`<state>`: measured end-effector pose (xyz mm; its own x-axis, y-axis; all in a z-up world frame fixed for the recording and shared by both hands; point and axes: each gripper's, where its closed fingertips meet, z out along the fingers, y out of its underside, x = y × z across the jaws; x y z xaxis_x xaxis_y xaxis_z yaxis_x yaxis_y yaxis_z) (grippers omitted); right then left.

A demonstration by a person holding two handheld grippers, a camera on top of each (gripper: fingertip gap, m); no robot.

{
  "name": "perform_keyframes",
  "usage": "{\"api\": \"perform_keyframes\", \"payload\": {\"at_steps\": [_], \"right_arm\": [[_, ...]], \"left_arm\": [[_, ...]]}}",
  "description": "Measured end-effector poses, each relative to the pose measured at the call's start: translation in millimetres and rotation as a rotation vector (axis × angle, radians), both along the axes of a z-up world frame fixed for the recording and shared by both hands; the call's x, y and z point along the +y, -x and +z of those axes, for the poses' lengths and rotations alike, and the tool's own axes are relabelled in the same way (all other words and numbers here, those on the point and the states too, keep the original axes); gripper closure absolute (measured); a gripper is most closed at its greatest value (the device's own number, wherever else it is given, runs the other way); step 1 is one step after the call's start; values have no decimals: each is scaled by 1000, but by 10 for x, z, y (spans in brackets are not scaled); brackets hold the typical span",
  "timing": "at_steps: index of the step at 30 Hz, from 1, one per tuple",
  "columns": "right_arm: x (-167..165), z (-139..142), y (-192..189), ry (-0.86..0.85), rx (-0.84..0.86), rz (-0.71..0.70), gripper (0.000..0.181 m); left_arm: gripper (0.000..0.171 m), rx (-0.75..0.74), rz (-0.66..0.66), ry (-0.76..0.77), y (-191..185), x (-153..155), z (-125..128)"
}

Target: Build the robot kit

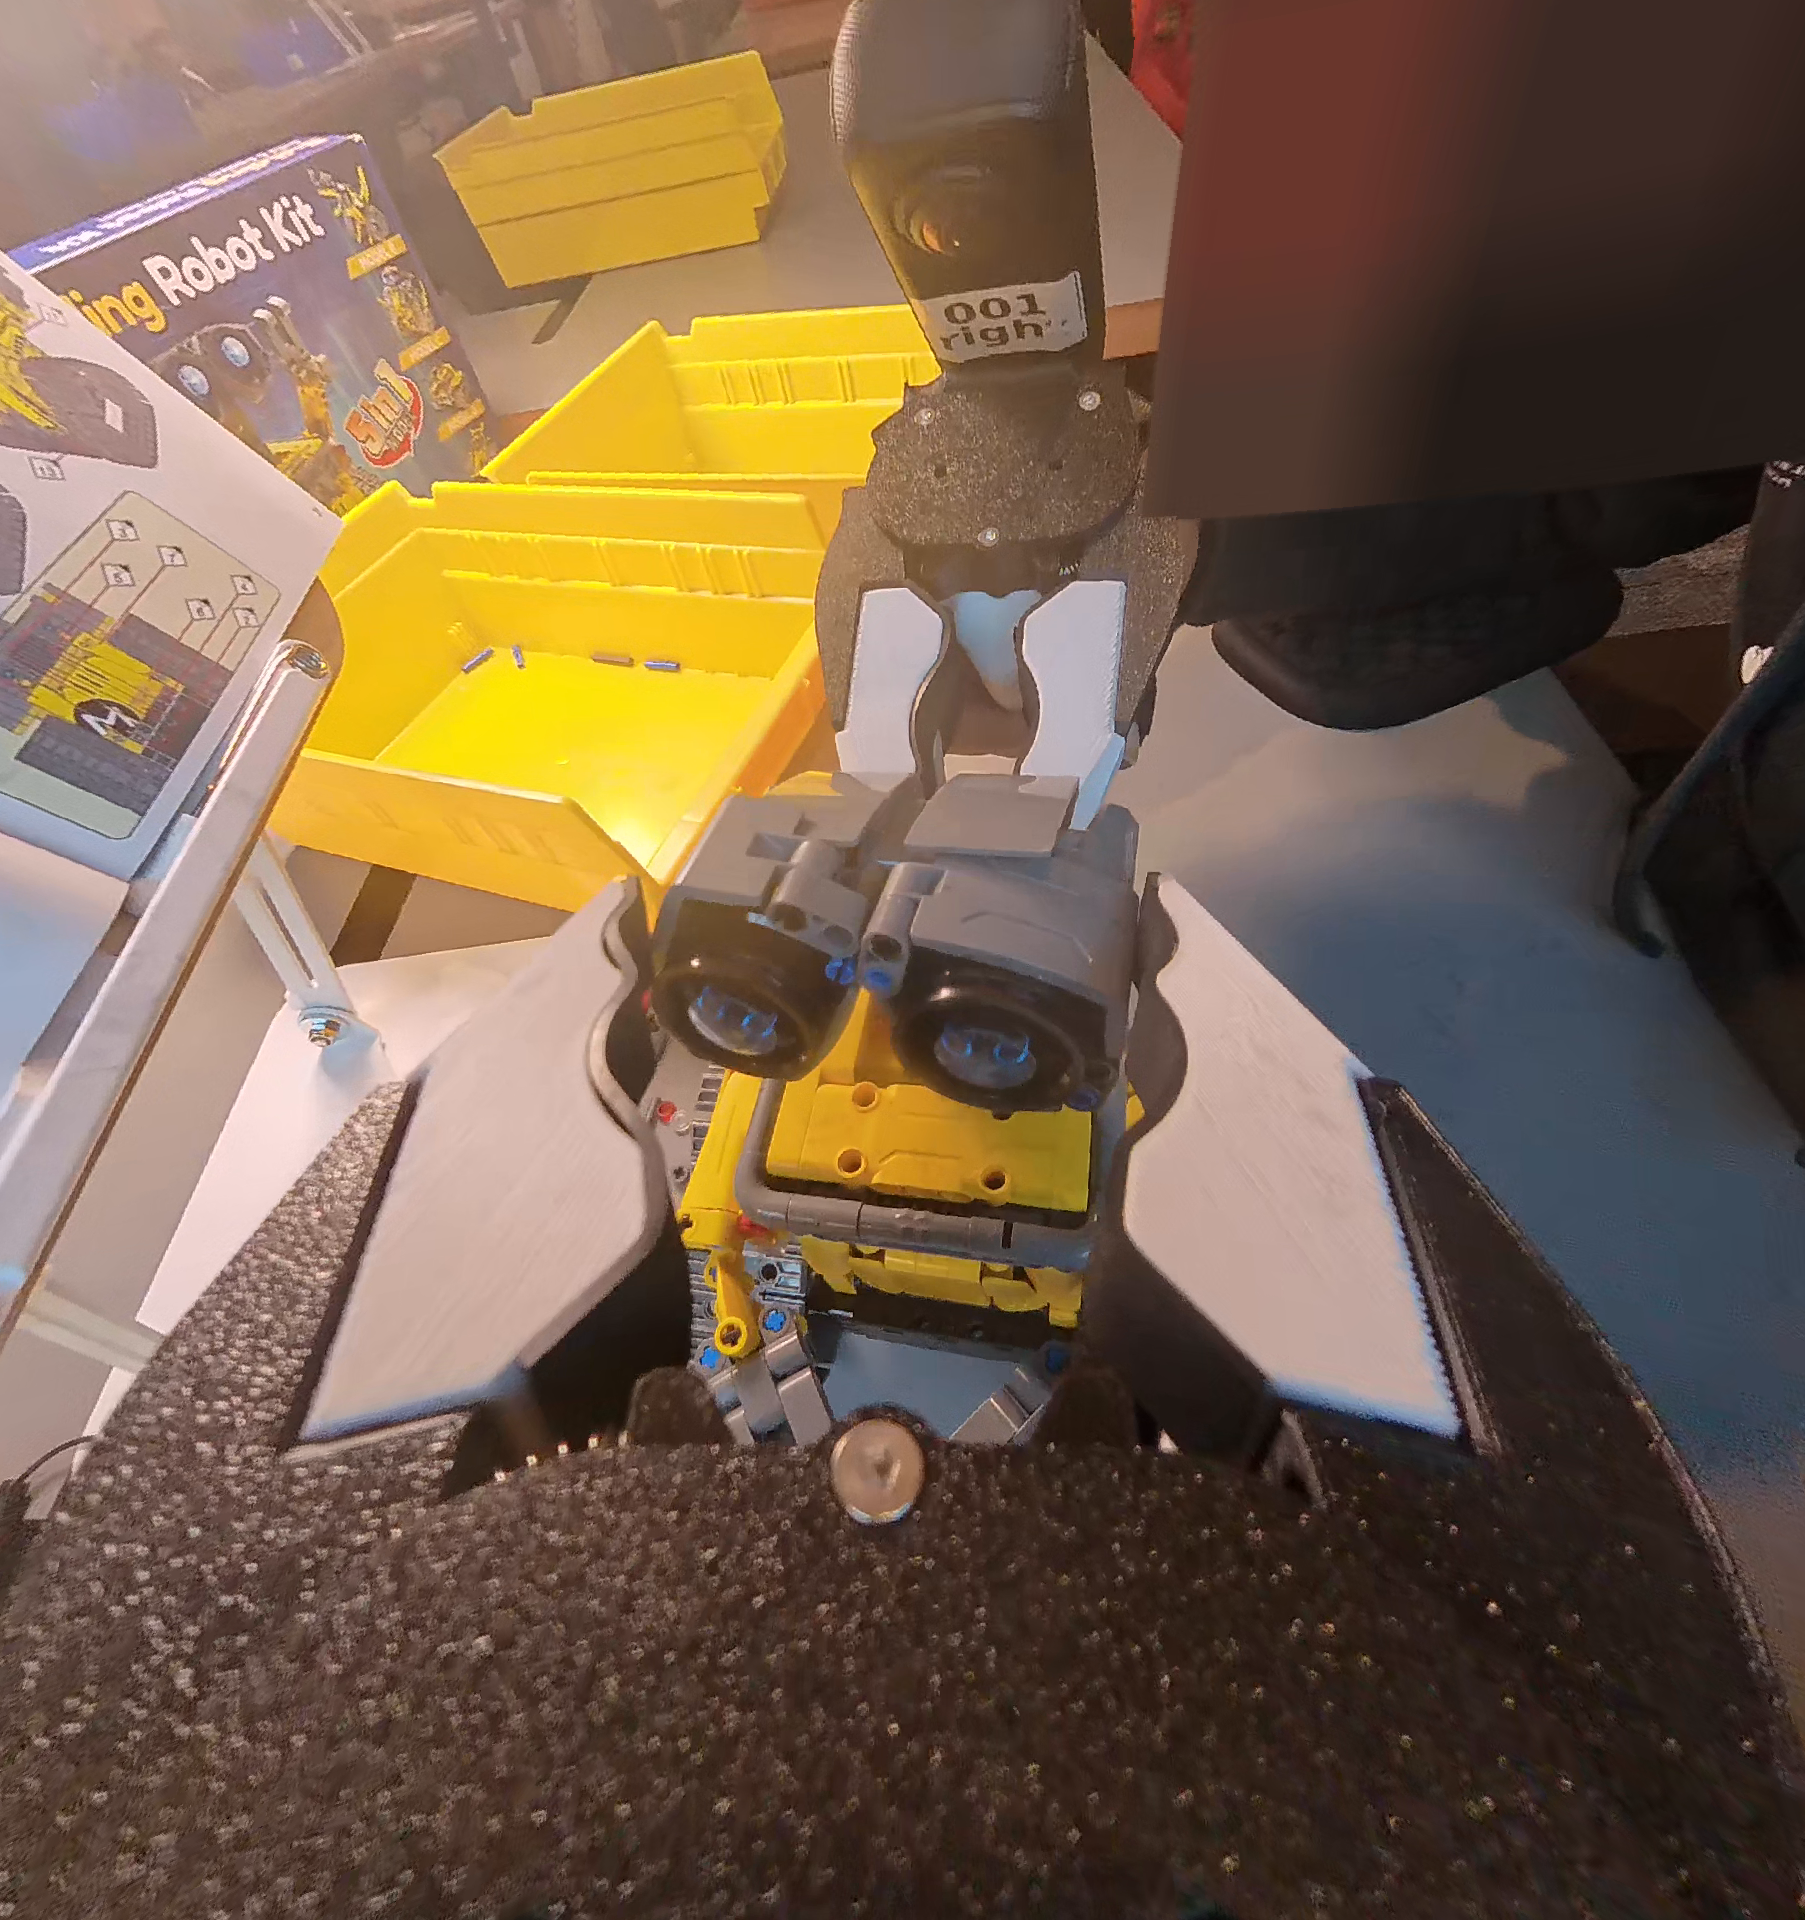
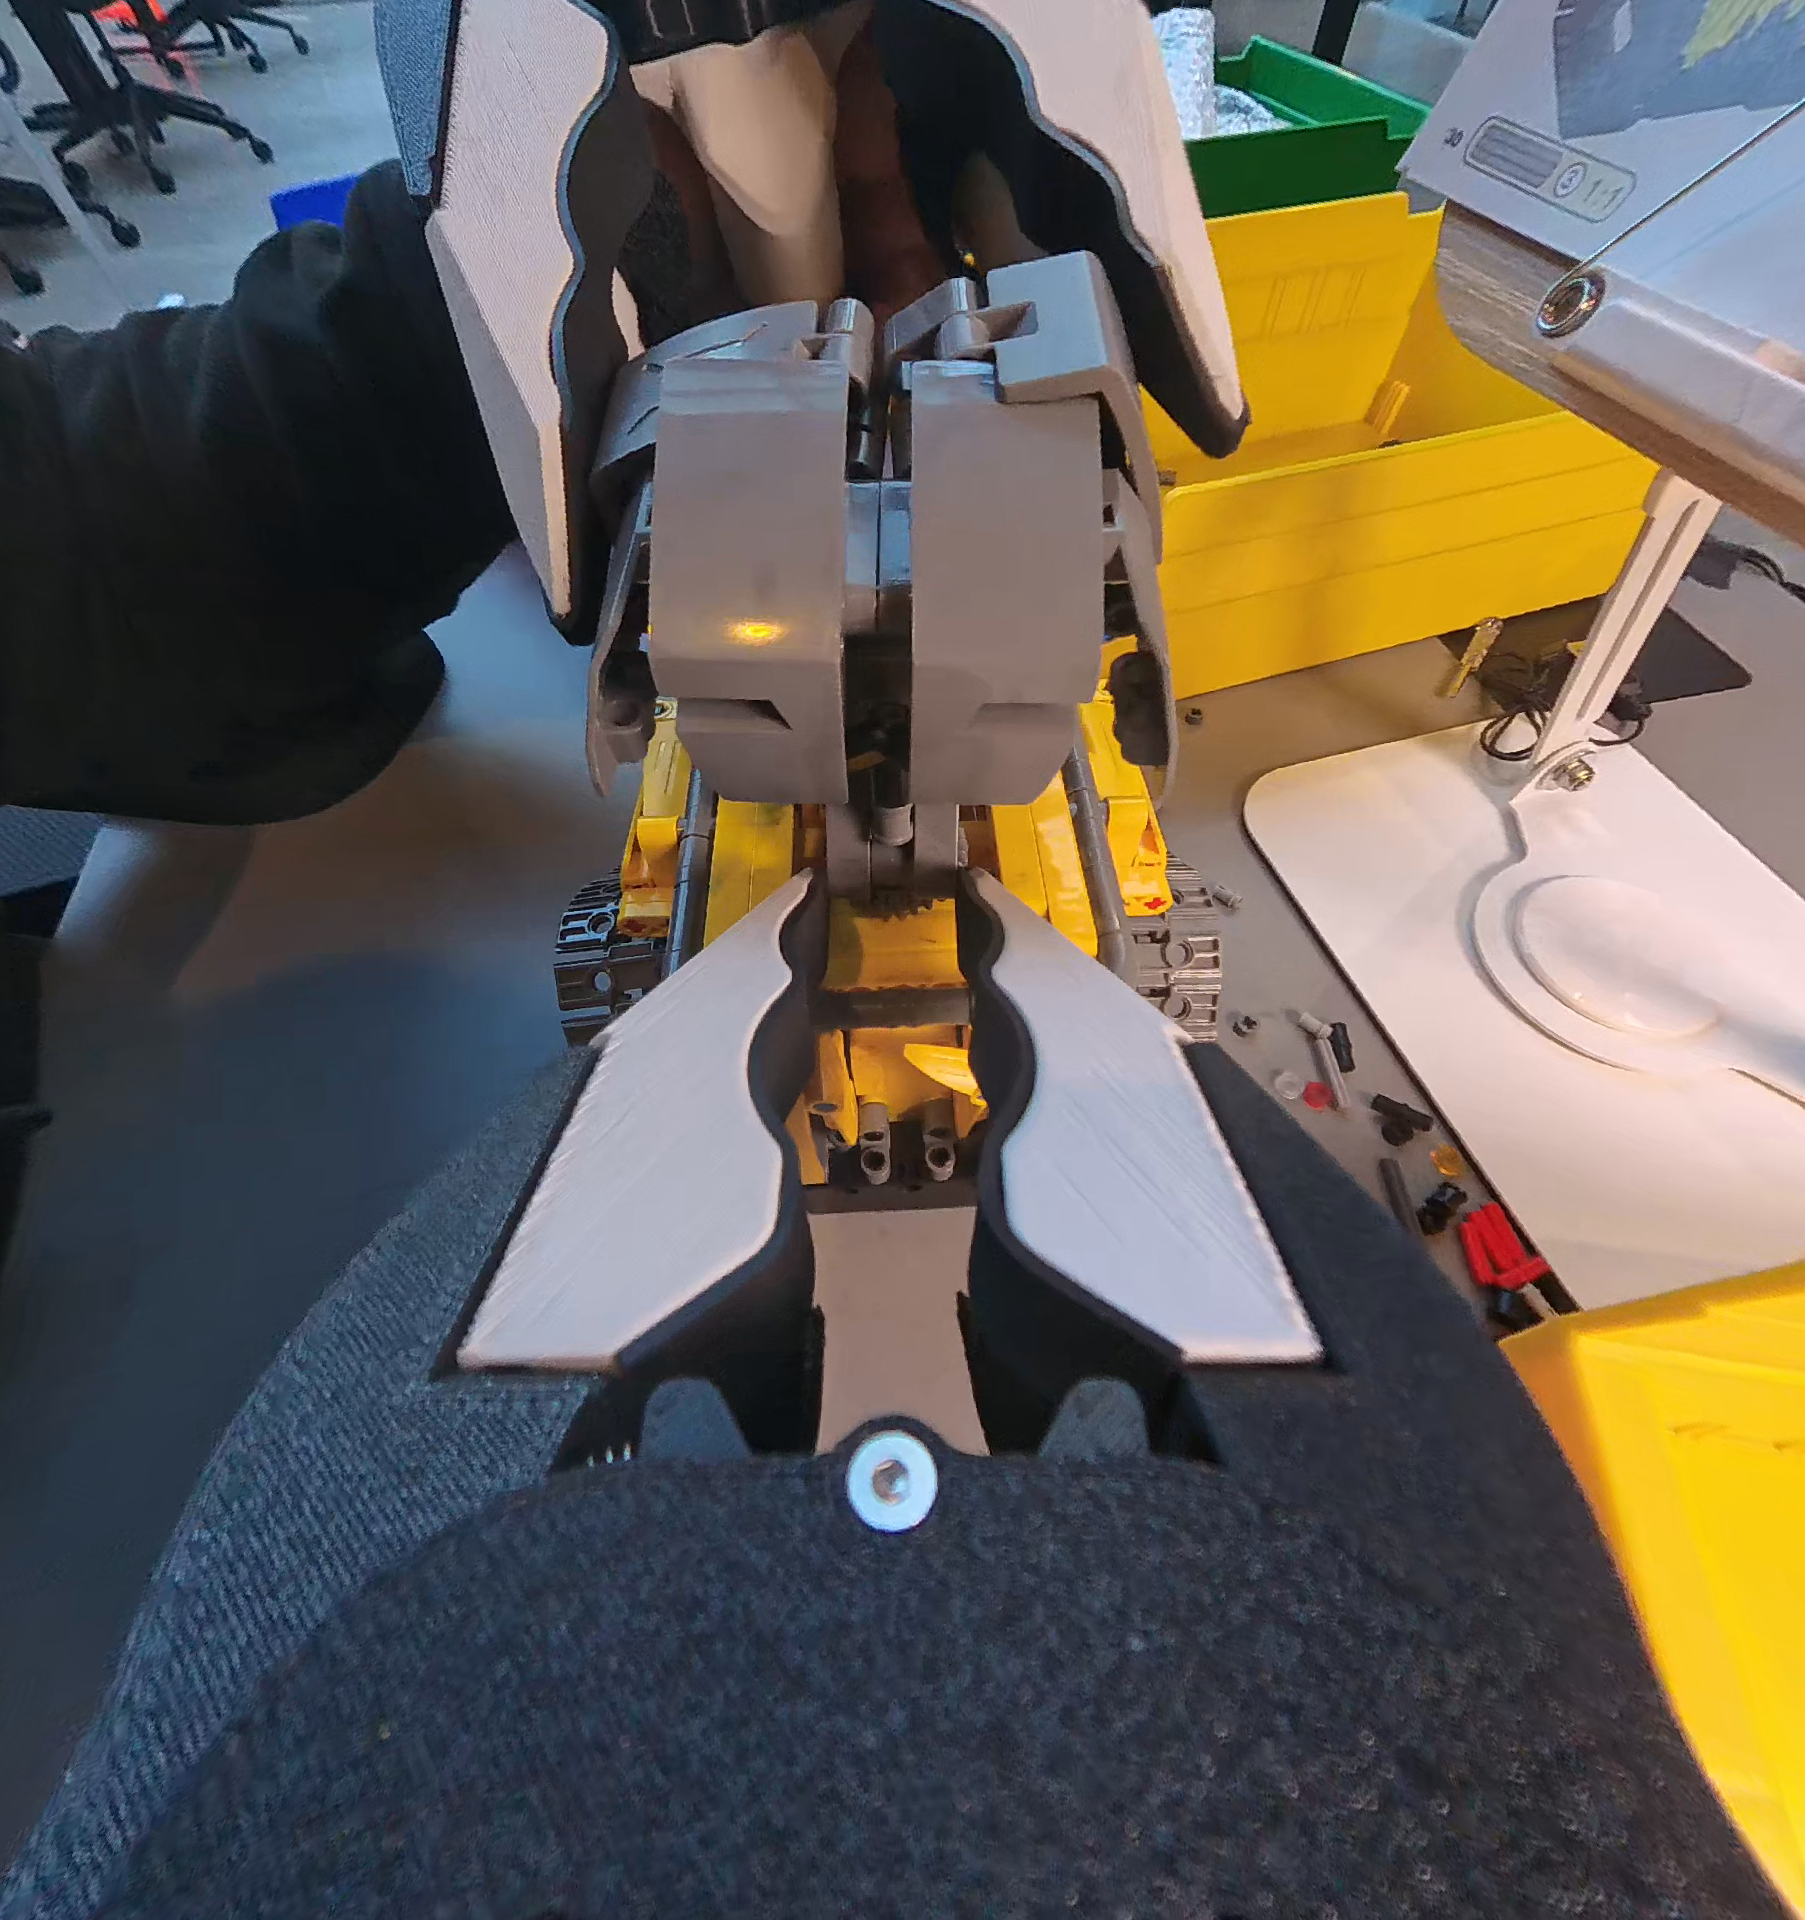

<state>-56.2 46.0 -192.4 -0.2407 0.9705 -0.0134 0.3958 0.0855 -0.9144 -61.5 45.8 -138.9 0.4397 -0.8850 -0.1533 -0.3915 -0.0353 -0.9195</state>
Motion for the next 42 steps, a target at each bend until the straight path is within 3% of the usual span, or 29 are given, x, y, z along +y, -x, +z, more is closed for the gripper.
{"api": "perform_keyframes", "payload": {"at_steps": [5,10,17,22,26,34,42], "right_arm": [[53,-13,-14,-18,0,-41,157],[236,-27,-97,0,-10,-132,160],[514,24,-366,-75,51,-450,163],[382,164,-530,43,209,-630,165],[387,142,-501,43,270,-741,181],[482,35,-357,34,270,-842,181],[530,27,-374,1,287,-857,181]], "left_arm": [[80,18,54,-1,-37,51,8],[80,73,206,15,-72,200,-13],[80,111,443,88,-192,449,-28],[80,81,505,124,-214,524,-32],[80,42,504,146,-203,547,-35],[80,-6,404,164,-172,539,-43],[80,-39,301,179,-133,520,-59]]}}
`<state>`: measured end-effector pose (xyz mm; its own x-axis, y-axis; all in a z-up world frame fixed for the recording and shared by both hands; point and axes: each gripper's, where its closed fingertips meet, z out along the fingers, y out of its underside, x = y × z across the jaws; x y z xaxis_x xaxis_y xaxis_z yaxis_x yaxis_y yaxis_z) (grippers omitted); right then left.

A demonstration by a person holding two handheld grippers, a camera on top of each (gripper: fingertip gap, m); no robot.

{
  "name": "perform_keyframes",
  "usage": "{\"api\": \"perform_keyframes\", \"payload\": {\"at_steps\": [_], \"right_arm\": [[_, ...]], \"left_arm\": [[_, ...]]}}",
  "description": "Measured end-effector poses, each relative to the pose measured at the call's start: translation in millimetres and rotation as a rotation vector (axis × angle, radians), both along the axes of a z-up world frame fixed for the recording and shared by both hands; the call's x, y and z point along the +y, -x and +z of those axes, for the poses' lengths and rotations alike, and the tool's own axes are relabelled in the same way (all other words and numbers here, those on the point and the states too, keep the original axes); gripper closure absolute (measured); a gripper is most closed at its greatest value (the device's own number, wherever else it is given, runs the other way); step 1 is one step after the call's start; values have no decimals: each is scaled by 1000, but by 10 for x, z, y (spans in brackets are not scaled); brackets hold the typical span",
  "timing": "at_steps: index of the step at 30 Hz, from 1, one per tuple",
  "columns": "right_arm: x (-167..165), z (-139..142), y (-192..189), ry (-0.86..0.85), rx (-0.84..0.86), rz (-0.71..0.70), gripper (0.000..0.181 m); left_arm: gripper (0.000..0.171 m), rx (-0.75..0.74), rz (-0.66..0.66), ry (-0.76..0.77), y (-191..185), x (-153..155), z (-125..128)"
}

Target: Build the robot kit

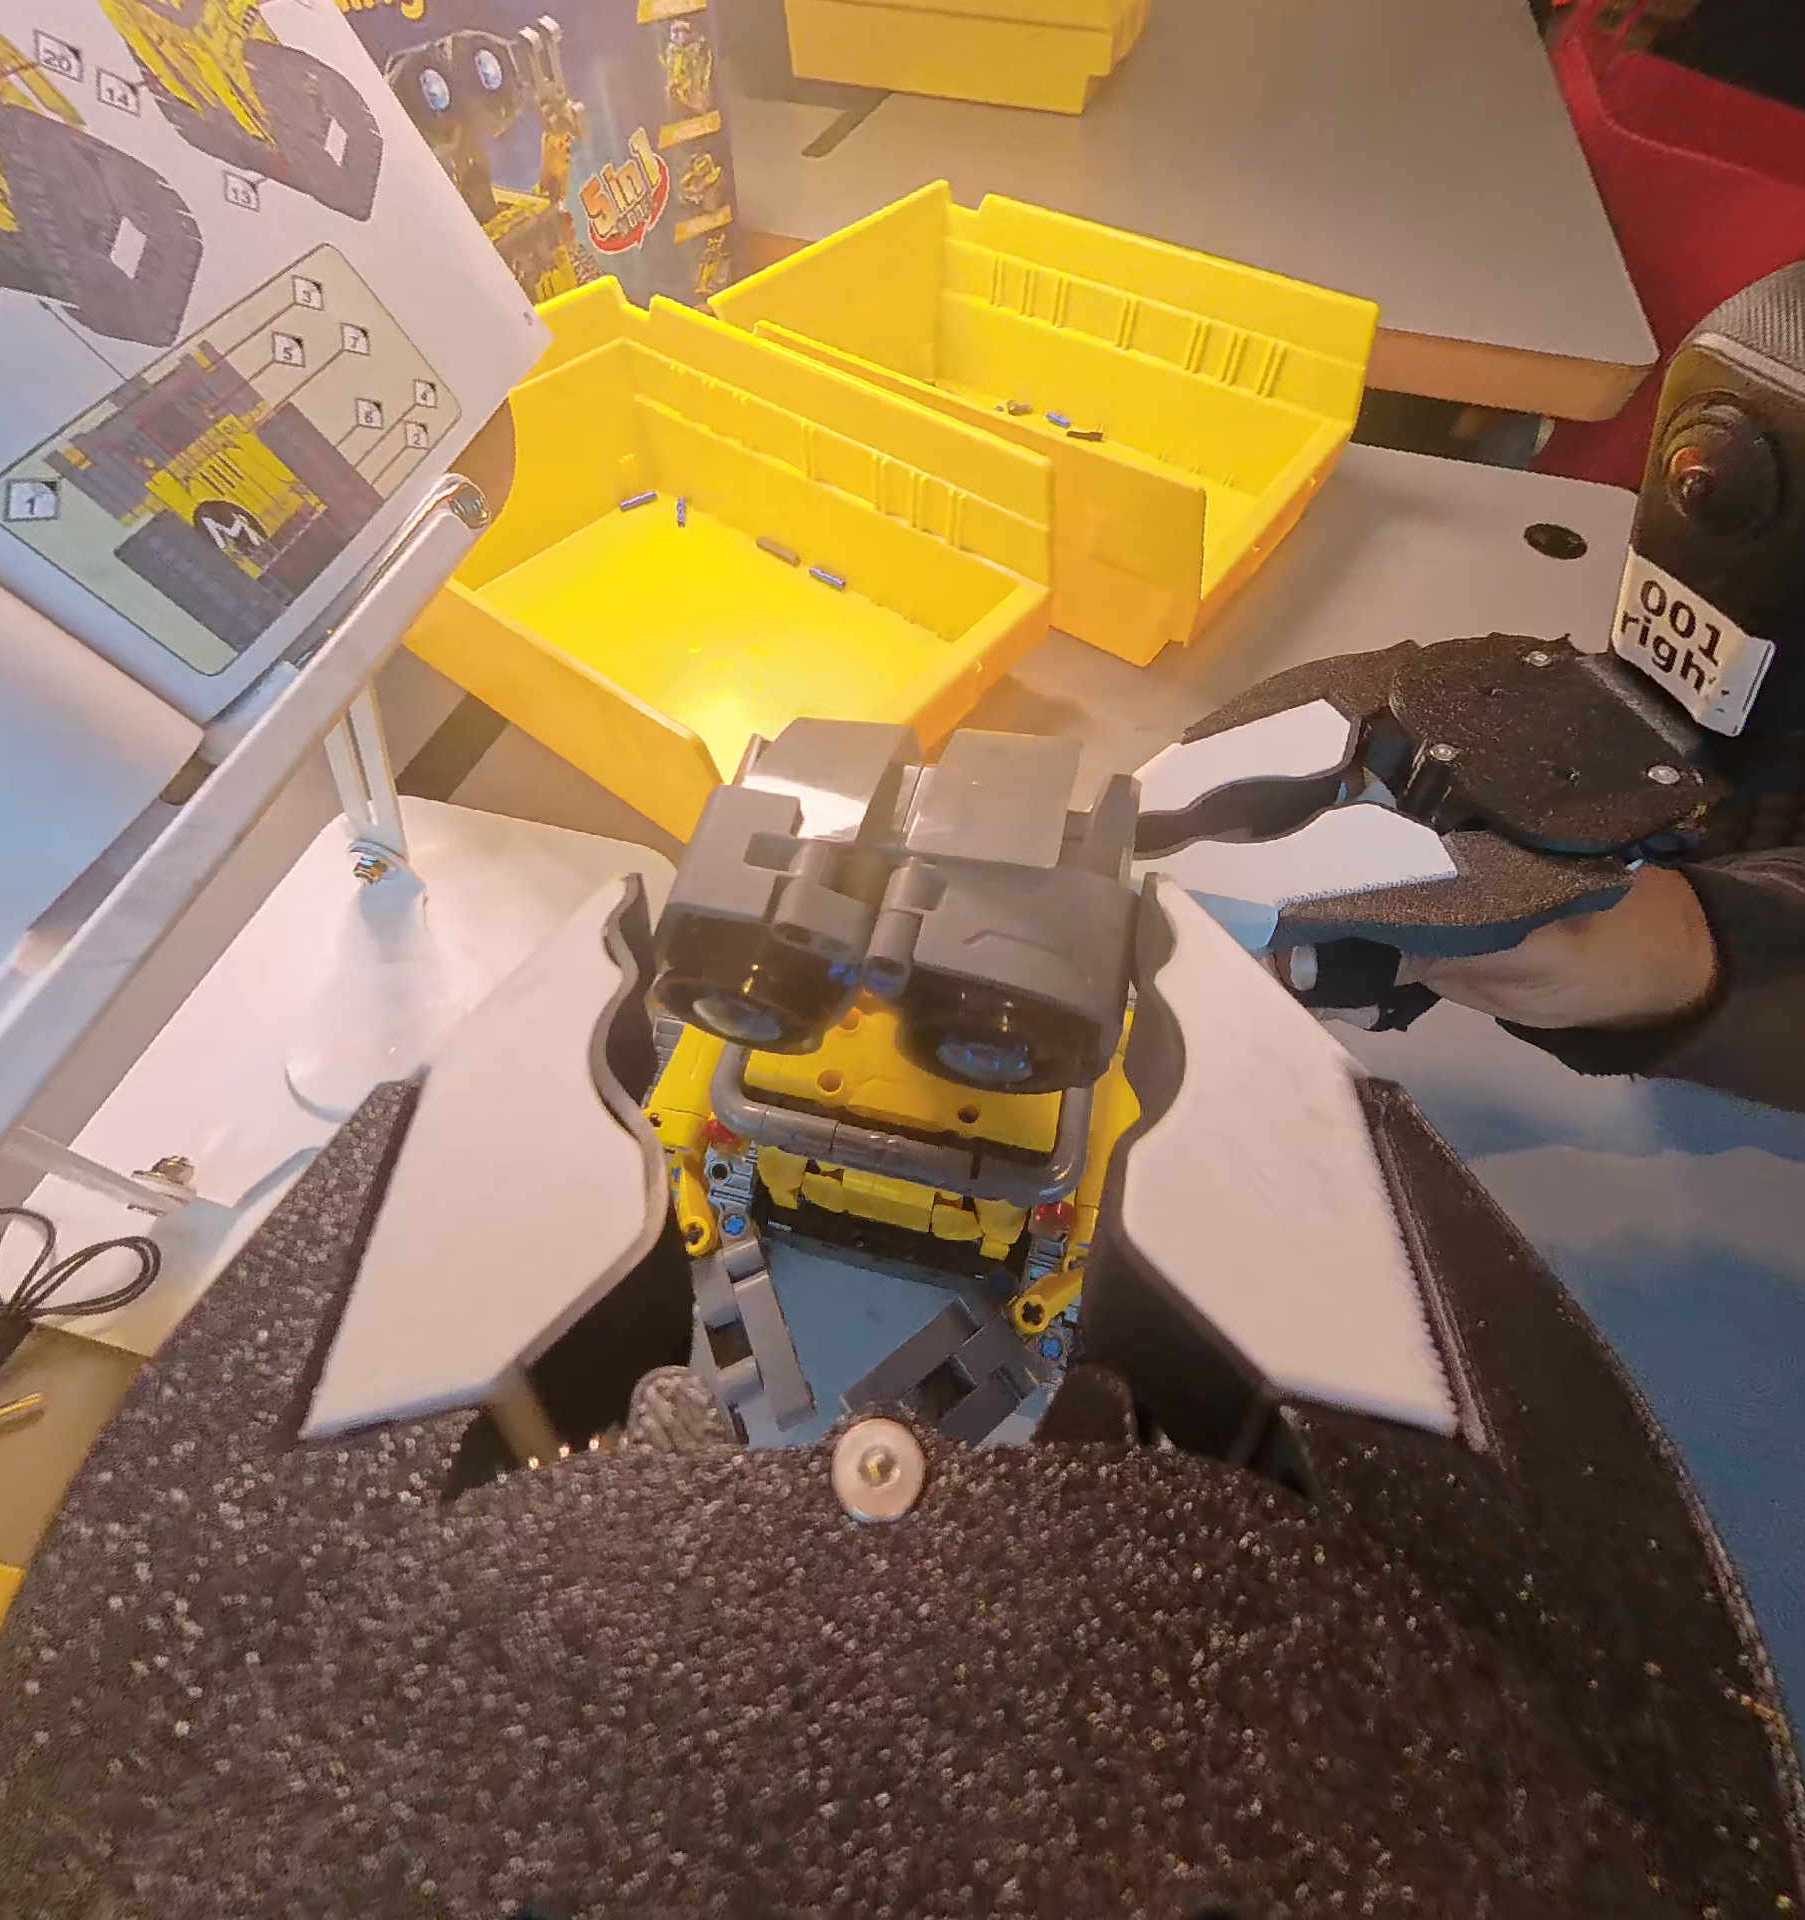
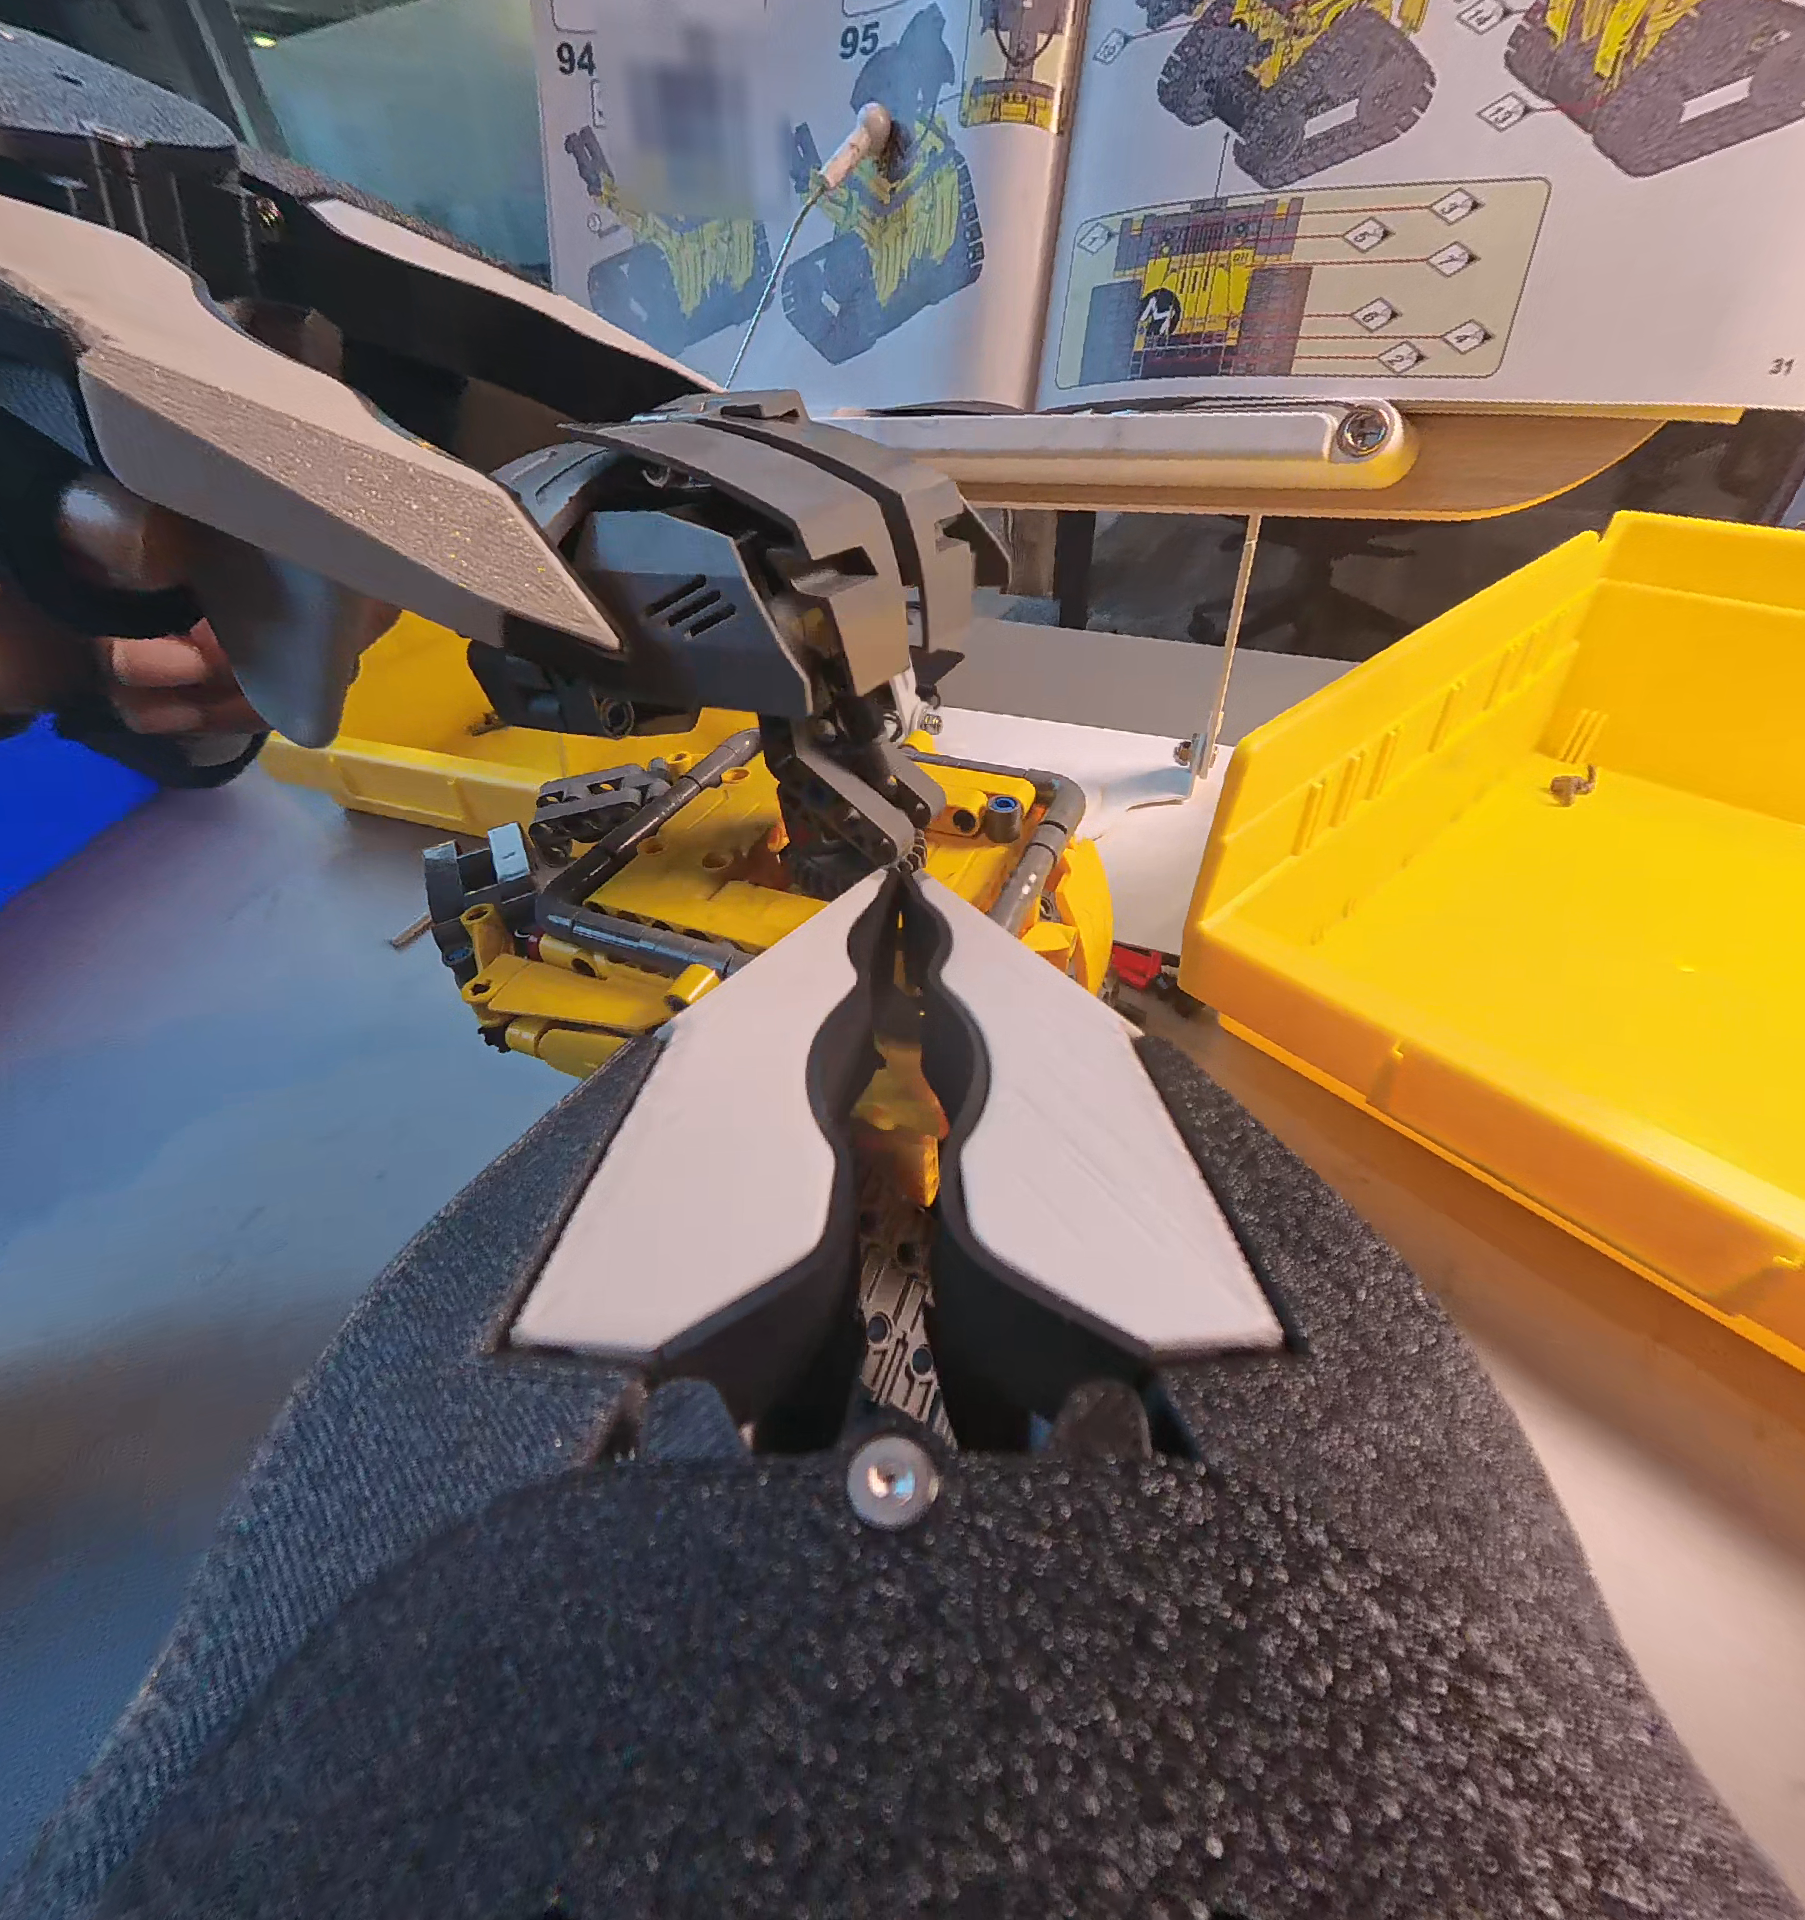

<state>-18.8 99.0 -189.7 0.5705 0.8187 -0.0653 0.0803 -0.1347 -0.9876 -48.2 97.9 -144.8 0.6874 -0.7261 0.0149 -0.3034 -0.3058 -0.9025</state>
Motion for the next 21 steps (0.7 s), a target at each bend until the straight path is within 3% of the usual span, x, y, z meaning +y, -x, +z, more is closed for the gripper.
{"api": "perform_keyframes", "payload": {"at_steps": [21], "right_arm": [[50,37,-9,-29,7,4,181]], "left_arm": [[80,57,-5,-89,-127,47,83]]}}
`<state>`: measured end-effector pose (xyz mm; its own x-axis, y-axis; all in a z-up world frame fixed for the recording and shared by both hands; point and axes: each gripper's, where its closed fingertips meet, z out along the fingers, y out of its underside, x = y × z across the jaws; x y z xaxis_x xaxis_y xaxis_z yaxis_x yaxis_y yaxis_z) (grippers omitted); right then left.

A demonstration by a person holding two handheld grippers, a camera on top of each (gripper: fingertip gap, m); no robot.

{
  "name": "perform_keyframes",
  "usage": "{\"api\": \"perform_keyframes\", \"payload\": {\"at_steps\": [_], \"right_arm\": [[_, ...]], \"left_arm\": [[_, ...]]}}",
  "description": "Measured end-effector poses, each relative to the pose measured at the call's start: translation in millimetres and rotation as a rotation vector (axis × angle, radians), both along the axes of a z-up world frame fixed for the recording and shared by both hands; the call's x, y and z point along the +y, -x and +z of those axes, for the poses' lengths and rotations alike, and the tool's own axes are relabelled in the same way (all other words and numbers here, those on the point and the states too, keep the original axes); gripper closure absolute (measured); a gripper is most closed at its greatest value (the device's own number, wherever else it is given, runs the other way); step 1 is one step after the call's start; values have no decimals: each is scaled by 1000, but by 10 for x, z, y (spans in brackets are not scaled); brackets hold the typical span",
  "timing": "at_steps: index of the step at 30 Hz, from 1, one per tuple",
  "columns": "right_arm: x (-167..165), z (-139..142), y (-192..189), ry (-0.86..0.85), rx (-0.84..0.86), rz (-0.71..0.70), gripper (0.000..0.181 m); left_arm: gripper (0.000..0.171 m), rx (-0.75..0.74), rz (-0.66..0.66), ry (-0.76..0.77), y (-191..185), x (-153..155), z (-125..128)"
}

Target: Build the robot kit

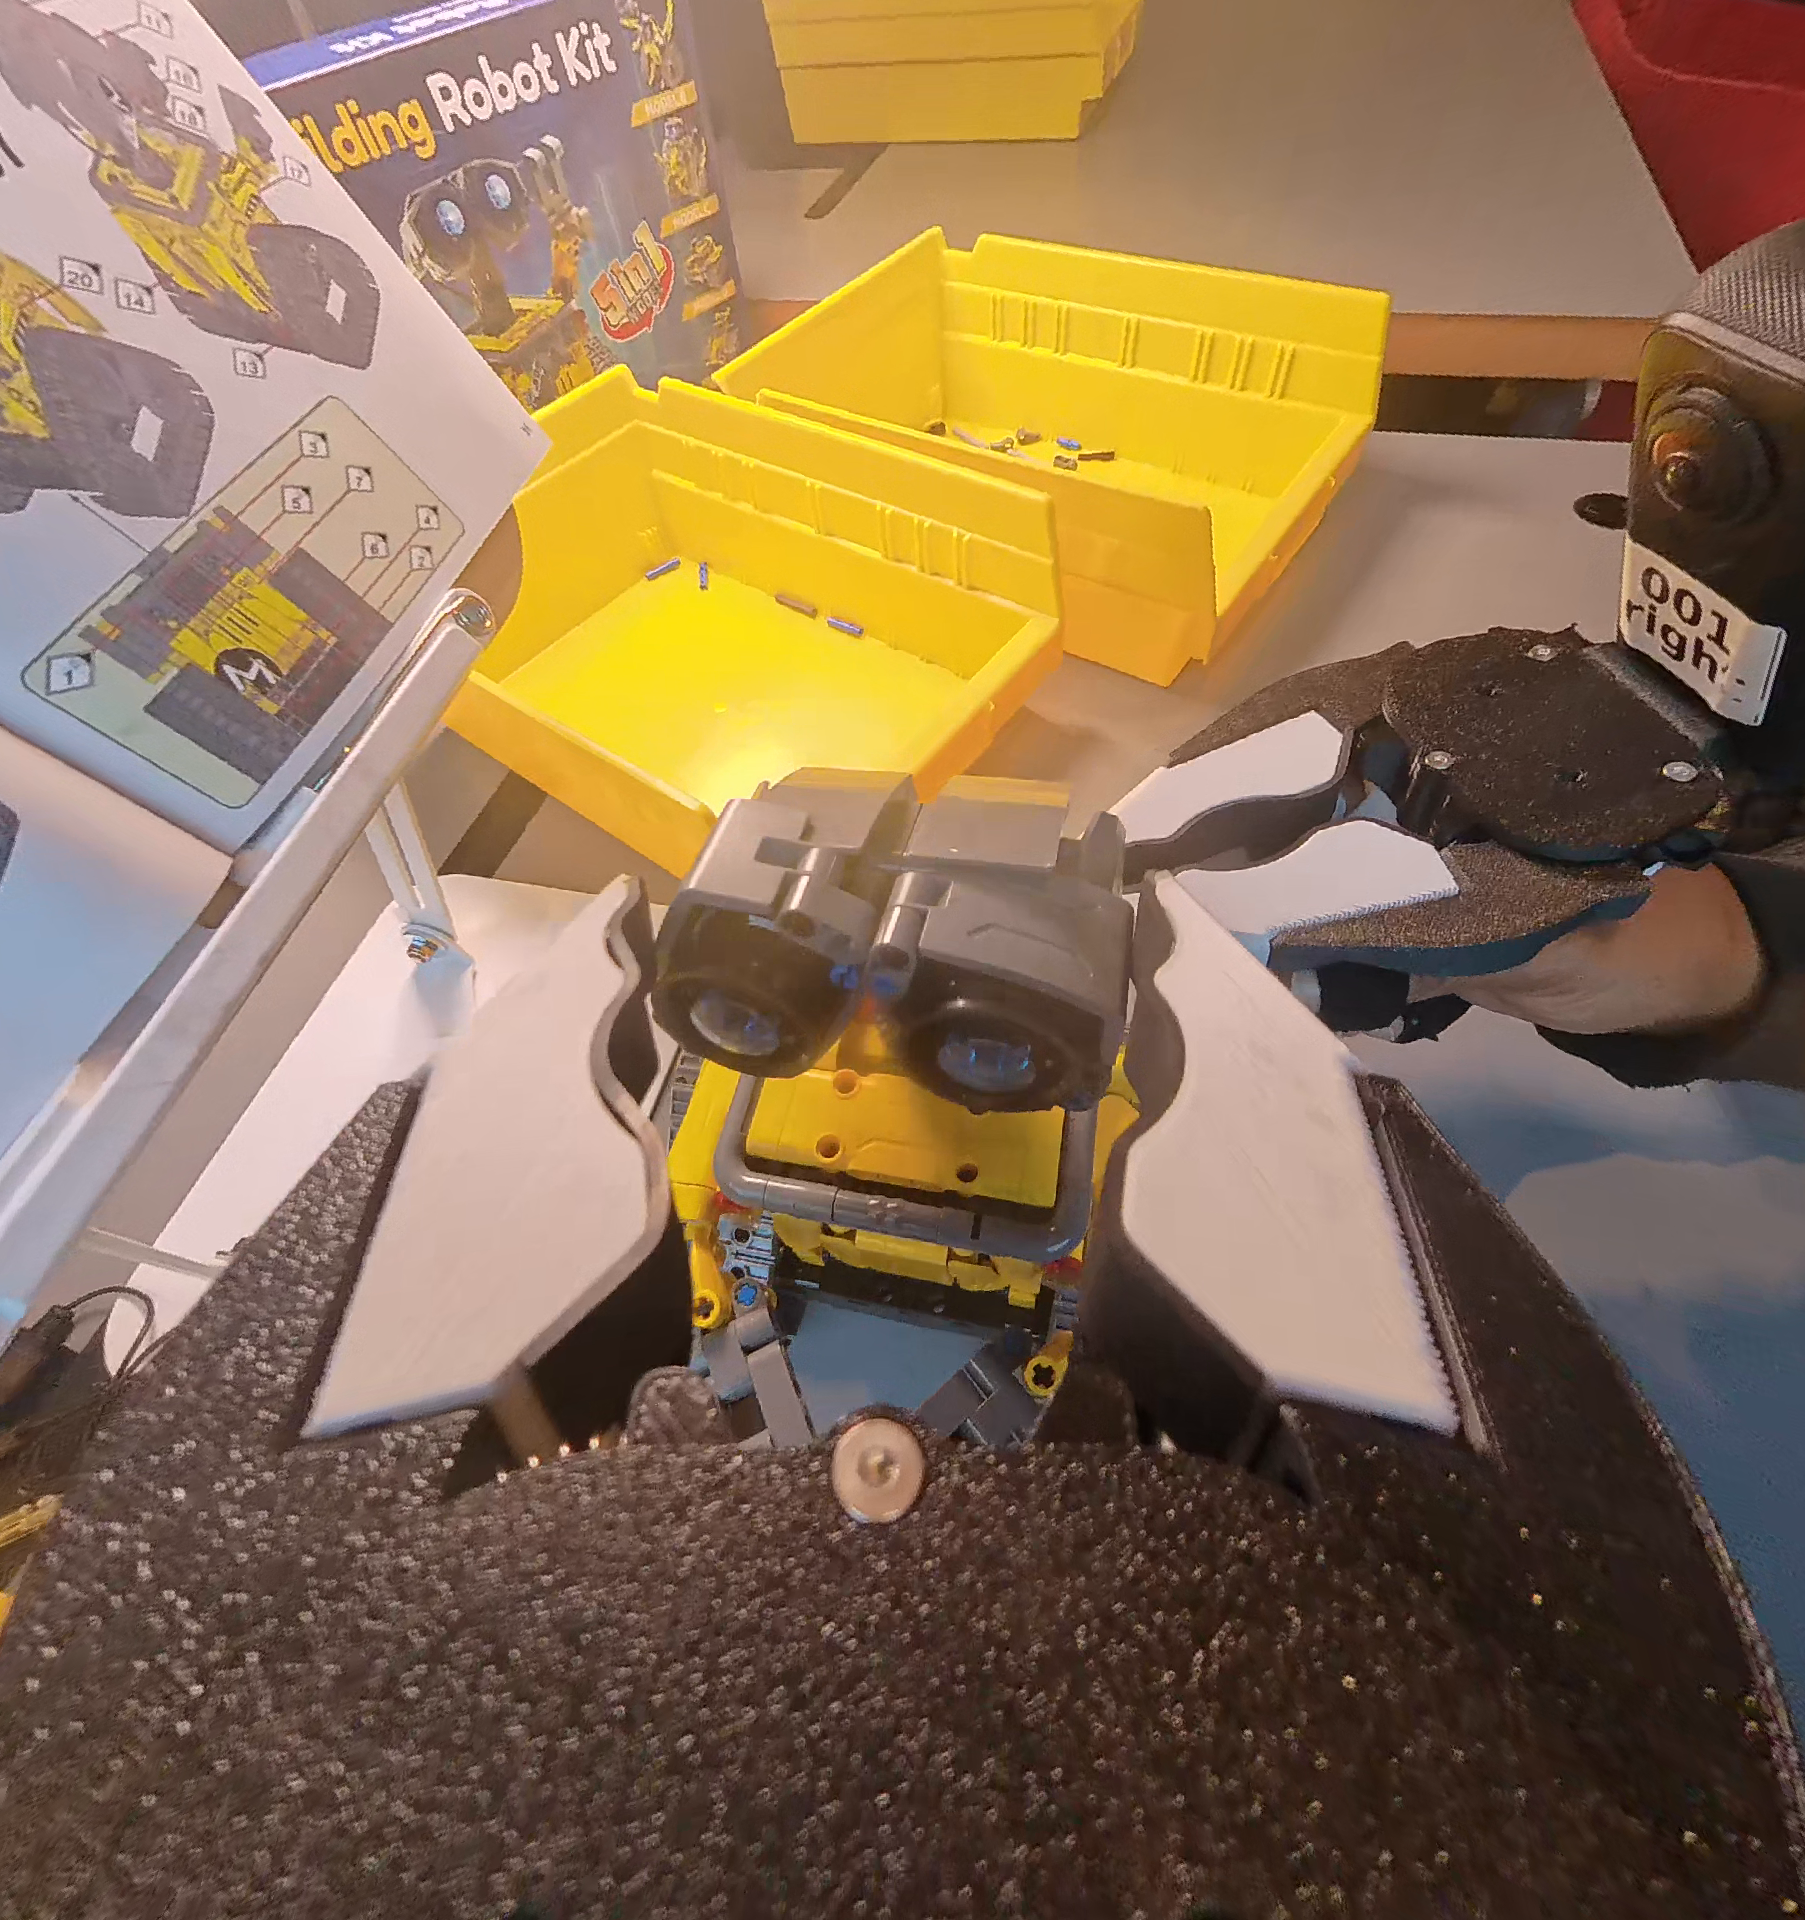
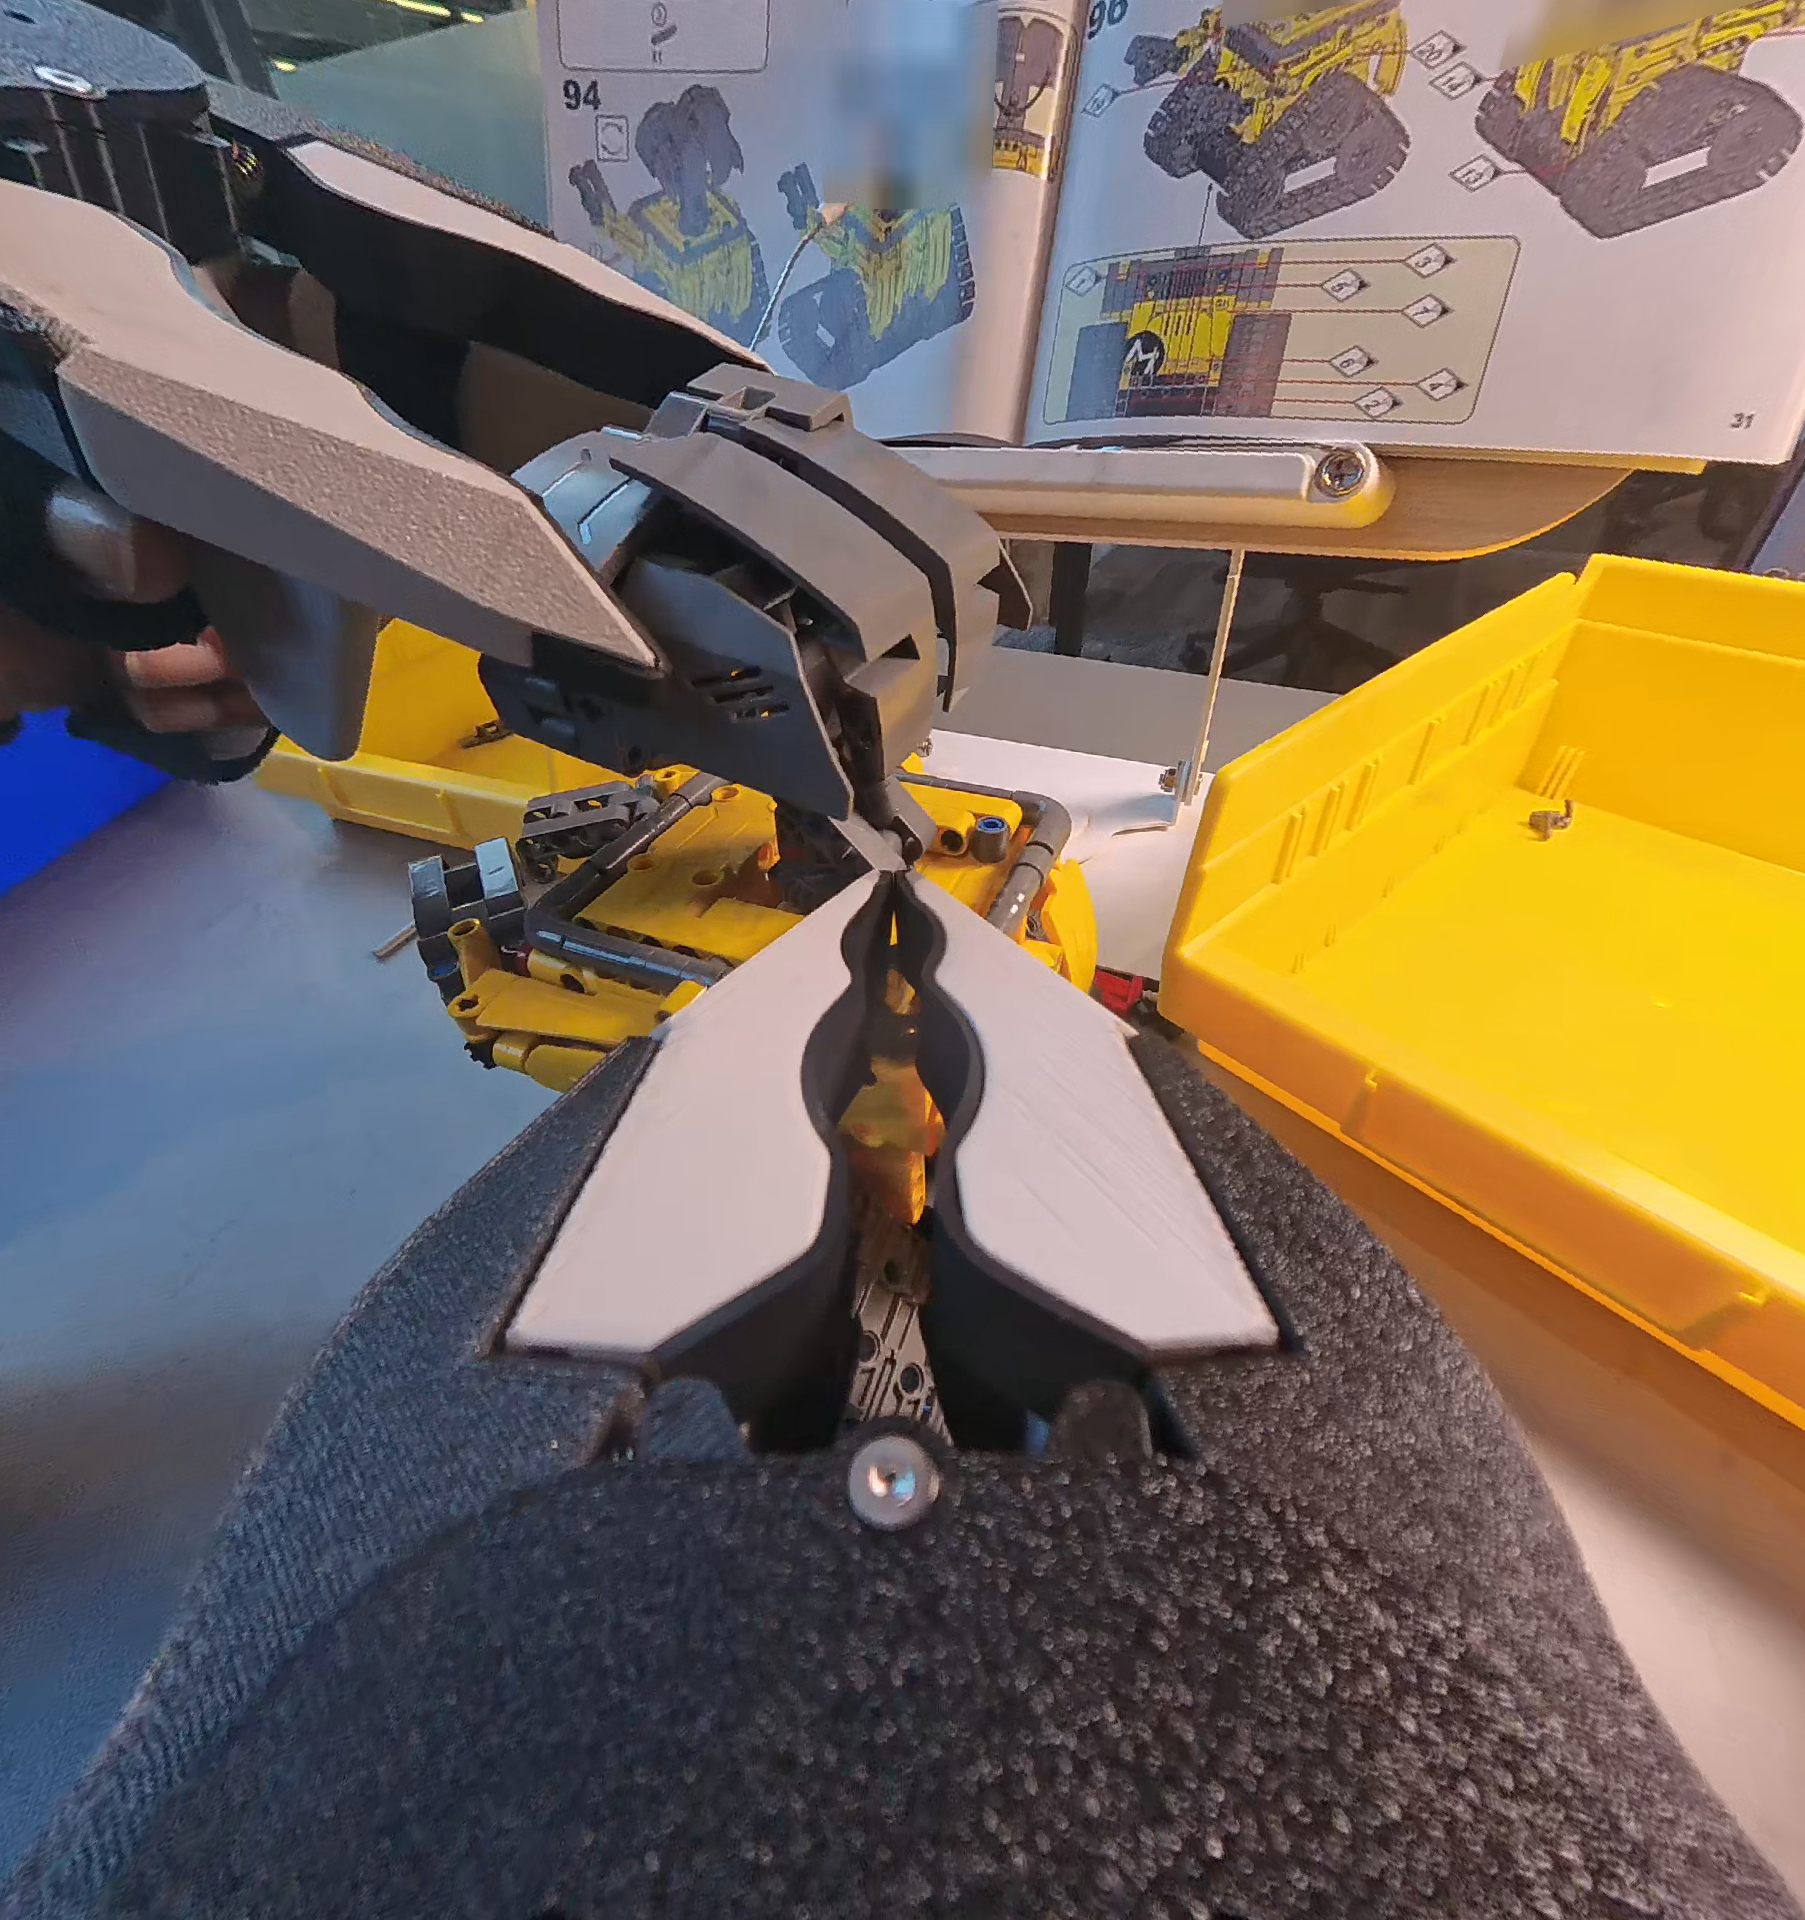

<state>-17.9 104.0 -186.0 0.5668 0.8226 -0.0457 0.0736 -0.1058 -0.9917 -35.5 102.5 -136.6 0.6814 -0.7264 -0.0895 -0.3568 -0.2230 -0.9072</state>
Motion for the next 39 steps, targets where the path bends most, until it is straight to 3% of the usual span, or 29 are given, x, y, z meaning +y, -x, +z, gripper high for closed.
{"api": "perform_keyframes", "payload": {"at_steps": [6,7,8,17,22,26,29,39], "right_arm": [[0,-25,11,35,-3,47,181],[-4,-29,12,38,-4,53,181],[-6,-34,15,41,-3,55,181],[-7,-43,21,40,6,51,181],[-4,-44,25,43,4,51,181],[-2,-44,28,48,9,53,181],[-2,-45,35,50,9,53,181],[-26,-42,41,56,20,61,181]], "left_arm": [[83,-61,18,-13,-19,34,63],[95,-88,25,-22,-6,46,100],[96,-110,20,-17,-3,42,112],[96,-139,-3,-28,11,12,111],[72,-184,-111,-64,-37,-145,193],[59,15,-89,-149,62,-128,23],[82,48,-55,-214,36,-49,0],[84,-152,-76,-72,97,-15,34]]}}
